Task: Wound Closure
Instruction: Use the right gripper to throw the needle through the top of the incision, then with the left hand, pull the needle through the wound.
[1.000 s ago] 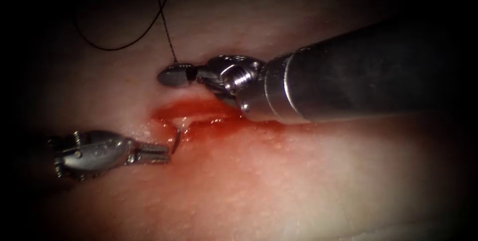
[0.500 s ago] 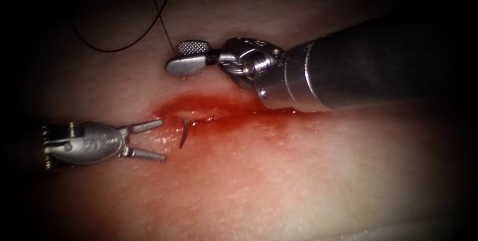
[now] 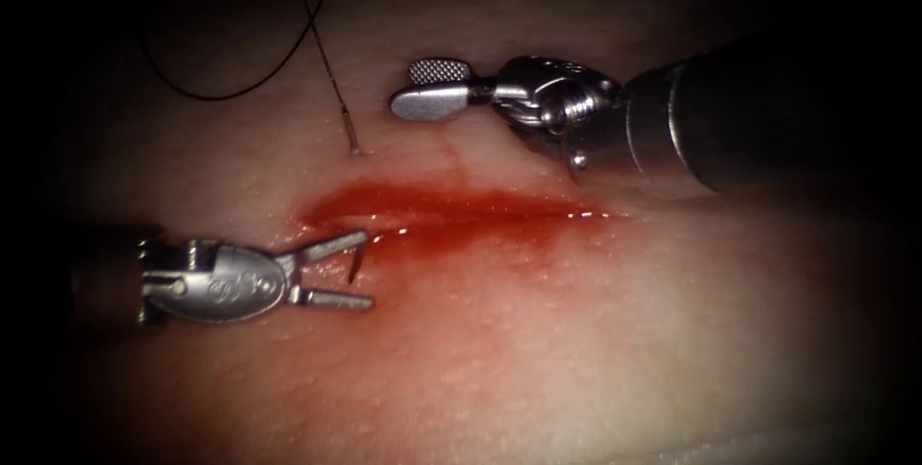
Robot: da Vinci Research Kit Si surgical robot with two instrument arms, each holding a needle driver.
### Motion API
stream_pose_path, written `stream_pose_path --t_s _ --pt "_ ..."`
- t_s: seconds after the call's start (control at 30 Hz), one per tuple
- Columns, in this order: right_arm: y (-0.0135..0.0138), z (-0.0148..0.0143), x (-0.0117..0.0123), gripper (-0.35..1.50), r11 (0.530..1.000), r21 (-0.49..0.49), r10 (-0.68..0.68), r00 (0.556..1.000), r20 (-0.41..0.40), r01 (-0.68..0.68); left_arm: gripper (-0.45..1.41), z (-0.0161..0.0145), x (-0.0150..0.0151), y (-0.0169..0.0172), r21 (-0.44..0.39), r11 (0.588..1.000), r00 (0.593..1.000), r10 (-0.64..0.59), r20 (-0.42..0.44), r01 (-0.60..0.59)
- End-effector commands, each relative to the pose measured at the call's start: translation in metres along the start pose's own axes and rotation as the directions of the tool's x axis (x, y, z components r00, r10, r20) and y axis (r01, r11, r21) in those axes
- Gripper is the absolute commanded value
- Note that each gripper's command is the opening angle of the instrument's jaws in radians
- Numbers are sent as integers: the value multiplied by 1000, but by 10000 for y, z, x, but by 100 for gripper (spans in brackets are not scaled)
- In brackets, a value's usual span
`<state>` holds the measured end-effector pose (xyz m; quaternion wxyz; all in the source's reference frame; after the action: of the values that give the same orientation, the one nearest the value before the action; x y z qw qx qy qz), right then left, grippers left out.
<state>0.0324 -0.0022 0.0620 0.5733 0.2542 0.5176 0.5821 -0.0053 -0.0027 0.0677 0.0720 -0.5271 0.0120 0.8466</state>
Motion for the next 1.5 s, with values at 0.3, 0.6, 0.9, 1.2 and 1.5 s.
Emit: stream_pose_path --t_s 0.3,0.6,0.9,1.2,1.5 --pt "3 7 -21 89 1000 7 -14 1000 -10 14 19 16 -10 -11 13 1000 1000 16 -20 -16" --pt "2 2 -25 91 1000 28 -11 1000 -23 11 -45 21 -18 -13 -8 1000 999 15 -40 -15" --pt "1 -2 -28 89 999 34 -10 999 -34 11 -45 13 -12 -15 -84 966 957 -253 -142 243" --pt "2 -1 -31 110 996 54 -66 997 -28 68 -45 3 7 -23 -196 850 829 -523 -197 490" --pt "4 -1 -38 83 990 36 -139 990 9 138 -45 -15 17 -27 -308 673 662 -733 -154 673"
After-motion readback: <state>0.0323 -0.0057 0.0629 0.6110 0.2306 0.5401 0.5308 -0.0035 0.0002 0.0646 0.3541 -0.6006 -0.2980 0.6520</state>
